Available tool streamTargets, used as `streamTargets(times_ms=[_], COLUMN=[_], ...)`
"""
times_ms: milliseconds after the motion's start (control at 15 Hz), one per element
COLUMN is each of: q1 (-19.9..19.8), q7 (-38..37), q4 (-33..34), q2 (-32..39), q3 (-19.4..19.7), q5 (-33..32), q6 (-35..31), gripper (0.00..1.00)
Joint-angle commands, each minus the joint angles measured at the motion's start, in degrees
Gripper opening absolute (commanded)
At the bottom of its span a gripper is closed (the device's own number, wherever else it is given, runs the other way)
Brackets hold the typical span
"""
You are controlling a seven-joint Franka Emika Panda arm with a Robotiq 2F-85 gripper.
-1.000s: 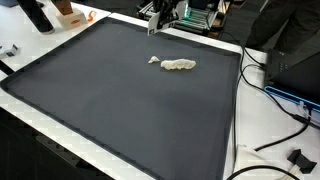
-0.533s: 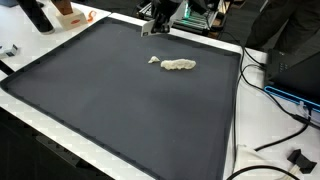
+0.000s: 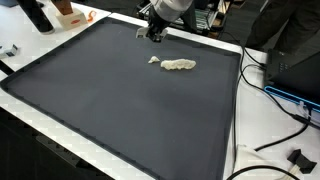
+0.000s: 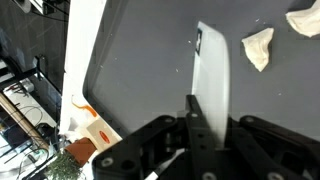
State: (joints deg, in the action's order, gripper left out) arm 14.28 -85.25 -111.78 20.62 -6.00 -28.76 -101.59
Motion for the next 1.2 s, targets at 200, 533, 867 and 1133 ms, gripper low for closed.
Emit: streamTargets(times_ms=[200,533,867,1133], q1=[2.2,2.7,3.6,4.7], q7=[-3.6,-2.6,-1.3,0.5], q4=[2.4,1.9,1.3,0.9], q2=[4.2,5.3,5.9,6.3], q3=[2.0,2.1,1.9,1.8], q5=[-1.7,-1.7,-2.6,-5.0], q6=[1.3,0.4,0.4,0.6], gripper=[0.01,0.01,0.01,0.01])
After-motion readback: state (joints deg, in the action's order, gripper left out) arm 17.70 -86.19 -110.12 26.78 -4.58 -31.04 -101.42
